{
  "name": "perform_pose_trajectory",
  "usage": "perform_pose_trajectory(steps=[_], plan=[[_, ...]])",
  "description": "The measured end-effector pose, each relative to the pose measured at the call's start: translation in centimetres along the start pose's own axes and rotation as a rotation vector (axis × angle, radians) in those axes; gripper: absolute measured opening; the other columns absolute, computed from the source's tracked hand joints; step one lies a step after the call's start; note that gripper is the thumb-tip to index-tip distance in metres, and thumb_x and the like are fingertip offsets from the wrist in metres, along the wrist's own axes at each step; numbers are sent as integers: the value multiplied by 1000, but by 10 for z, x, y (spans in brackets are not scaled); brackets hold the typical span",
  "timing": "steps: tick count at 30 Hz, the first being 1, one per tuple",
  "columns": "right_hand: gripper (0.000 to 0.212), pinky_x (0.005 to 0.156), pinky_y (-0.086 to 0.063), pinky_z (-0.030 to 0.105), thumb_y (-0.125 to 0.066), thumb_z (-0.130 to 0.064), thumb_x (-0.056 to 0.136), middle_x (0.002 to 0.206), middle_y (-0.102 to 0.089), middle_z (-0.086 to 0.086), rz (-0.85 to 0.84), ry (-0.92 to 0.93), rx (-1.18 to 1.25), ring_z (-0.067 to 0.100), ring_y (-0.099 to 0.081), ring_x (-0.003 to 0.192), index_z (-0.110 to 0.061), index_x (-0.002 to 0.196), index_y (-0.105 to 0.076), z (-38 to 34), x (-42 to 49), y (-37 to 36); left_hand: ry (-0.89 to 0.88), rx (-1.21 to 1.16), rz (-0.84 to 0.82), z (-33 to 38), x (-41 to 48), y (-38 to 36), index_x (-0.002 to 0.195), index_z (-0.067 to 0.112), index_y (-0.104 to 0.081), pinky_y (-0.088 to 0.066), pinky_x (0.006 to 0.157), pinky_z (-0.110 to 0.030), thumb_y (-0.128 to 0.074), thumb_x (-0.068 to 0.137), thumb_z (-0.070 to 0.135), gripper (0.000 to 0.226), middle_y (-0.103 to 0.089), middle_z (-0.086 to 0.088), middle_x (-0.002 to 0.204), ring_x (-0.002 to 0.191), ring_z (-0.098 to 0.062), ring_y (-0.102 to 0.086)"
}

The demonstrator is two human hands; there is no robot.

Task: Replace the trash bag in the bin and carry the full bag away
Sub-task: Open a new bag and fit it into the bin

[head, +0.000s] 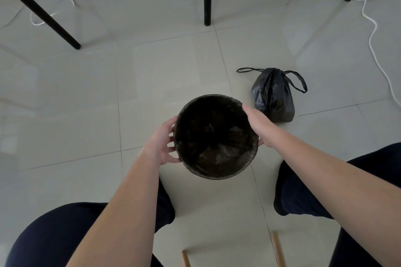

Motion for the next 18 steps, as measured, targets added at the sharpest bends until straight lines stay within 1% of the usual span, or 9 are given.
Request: perform_pose_trajectory(steps=[2, 3, 6, 9, 12, 14, 15, 16, 18], plan=[[60, 60, -47, 38, -29, -64, 104, 132, -54, 2, -20, -4, 49, 17, -56, 83, -29, 151, -44, 2, -1, -1, -27, -39, 19, 1, 2, 4, 112, 25, -73, -55, 94, -57, -63, 94, 60, 41, -66, -9, 129, 120, -34, -61], [60, 58, -48, 38, -29, -64, 104, 130, -55, 1, -23, -6, 60, 15, -55, 81, -29, 150, -45, 3, 0, -1, -40, -41, 26, 1, 4, 6, 112, 24, -73, -54, 95, -57, -64, 92, 59, 41, -67, -9, 129, 121, -34, -61], [59, 57, -49, 37, -29, -64, 104, 125, -56, 0, -41, 5, 47, 14, -56, 81, -29, 149, -47, 2, -1, -2, -59, 1, 36, 4, 5, 6, 119, 24, -74, -56, 94, -57, -71, 87, 58, 47, -69, -8, 126, 119, -33, -61], [57, 58, -49, 37, -30, -62, 105, 124, -57, 0, -42, 19, 59, 13, -56, 82, -29, 147, -49, 2, -2, -1, -52, 26, 49, 3, 9, 9, 114, 25, -74, -56, 95, -59, -72, 87, 58, 43, -71, -7, 122, 118, -32, -63], [55, 63, -53, 40, -32, -62, 103, 129, -61, 0, -30, 29, 68, 16, -58, 88, -29, 142, -53, 2, 2, 4, -54, 22, 61, 1, 13, 11, 110, 26, -74, -56, 97, -60, -69, 89, 54, 35, -72, -4, 119, 117, -31, -65], [58, 75, -58, 45, -33, -63, 99, 124, -63, 1, 8, 56, 12, 23, -63, 95, -26, 136, -56, 0, 6, 8, -91, 36, 96, 3, 14, 11, 117, 23, -73, -56, 100, -59, -65, 93, 47, 35, -73, -2, 115, 114, -29, -65], [59, 84, -58, 47, -34, -60, 97, 122, -63, 3, 72, 102, -82, 26, -64, 100, -21, 136, -56, -4, 7, 14, -131, 74, 152, 6, 14, 13, 125, 21, -71, -55, 101, -57, -63, 95, 42, 38, -71, -2, 115, 112, -27, -65], [58, 93, -54, 48, -38, -55, 98, 125, -60, 7, 163, 185, -221, 31, -62, 109, -17, 138, -55, -12, 5, 20, -203, 171, 253, 12, 12, 20, 134, 18, -65, -54, 104, -54, -61, 96, 38, 44, -68, -3, 118, 113, -28, -63], [49, 102, -46, 49, -47, -39, 100, 138, -51, 12, 355, 435, -535, 38, -50, 126, -13, 141, -52, -32, -7, 23, -422, 515, 515, 34, -2, 28, 147, 16, -55, -48, 109, -49, -57, 97, 29, 52, -60, -7, 136, 125, -32, -57]])
Point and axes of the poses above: each hand's wrist, its own x-axis towards the middle knuckle, its own y-axis out of the back of the hand, z = x × y, the point moved 10 cm from there along x, towards the middle knuckle
